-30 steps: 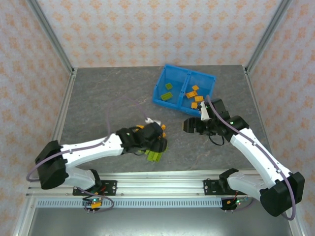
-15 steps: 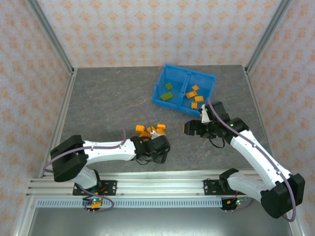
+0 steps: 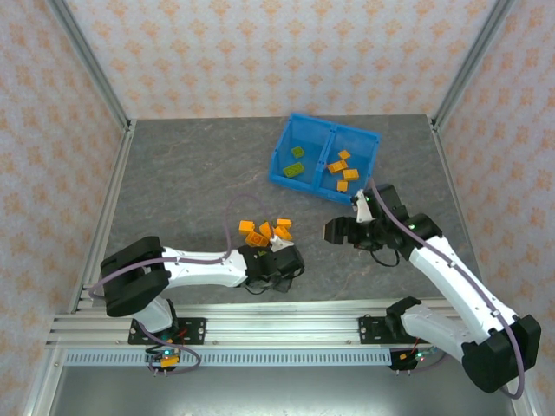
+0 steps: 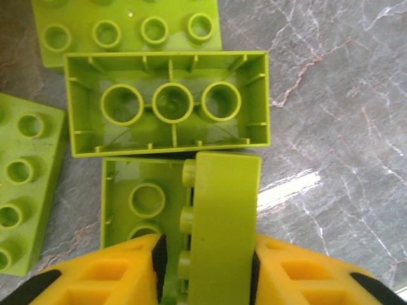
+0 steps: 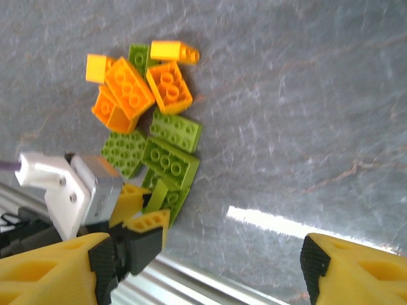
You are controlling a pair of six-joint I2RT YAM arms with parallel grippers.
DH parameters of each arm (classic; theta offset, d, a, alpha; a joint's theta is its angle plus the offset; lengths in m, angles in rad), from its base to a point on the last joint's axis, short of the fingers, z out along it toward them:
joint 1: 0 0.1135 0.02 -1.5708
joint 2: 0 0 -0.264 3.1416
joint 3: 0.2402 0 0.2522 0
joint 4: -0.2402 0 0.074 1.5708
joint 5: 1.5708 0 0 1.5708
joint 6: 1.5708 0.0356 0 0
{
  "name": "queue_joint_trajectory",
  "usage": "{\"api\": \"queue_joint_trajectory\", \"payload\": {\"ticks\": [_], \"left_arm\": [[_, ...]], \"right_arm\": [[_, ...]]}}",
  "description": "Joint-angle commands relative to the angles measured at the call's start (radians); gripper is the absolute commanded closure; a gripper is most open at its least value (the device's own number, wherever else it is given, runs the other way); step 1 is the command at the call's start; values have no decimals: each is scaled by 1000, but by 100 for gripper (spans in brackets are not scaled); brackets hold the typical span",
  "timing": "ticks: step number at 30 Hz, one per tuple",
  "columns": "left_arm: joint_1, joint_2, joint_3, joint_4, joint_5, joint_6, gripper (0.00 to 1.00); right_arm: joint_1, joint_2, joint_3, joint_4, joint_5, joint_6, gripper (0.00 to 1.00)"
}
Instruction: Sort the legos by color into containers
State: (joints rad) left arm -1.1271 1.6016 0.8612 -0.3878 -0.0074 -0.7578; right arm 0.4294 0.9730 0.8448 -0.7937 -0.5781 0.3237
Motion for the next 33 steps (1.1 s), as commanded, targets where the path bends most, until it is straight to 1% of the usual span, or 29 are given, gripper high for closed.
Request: {"api": "queue_joint_trajectory", "payload": {"ticks": [1, 4, 8, 11, 14, 19, 26, 31, 33], "left_arm": [[-8, 22, -1, 4, -40, 17, 68], [-8, 20, 12, 1, -49, 45, 75], [-8, 10, 38, -16, -59, 79, 76], [-7, -24, 64, -45, -100, 107, 76], [22, -71, 105, -82, -143, 162, 76], [129, -104, 169, -72, -123, 260, 76], [262, -46, 299, -7, -108, 413, 76], [376, 72, 445, 95, -72, 483, 76], [419, 158, 552, 120, -52, 495, 76]], "right_arm": [[0, -32, -51, -50, -100, 41, 22], [-2, -49, -80, -38, -106, 62, 22], [-1, -48, -87, -10, -102, 83, 22], [-2, -42, -77, 7, -109, 85, 21], [-2, -34, -60, 16, -121, 80, 21], [-1, -29, -33, 42, -126, 90, 21], [0, -41, -34, 92, -97, 135, 21], [-1, -39, -38, 123, -69, 151, 21], [0, -32, -39, 136, -67, 154, 21]]}}
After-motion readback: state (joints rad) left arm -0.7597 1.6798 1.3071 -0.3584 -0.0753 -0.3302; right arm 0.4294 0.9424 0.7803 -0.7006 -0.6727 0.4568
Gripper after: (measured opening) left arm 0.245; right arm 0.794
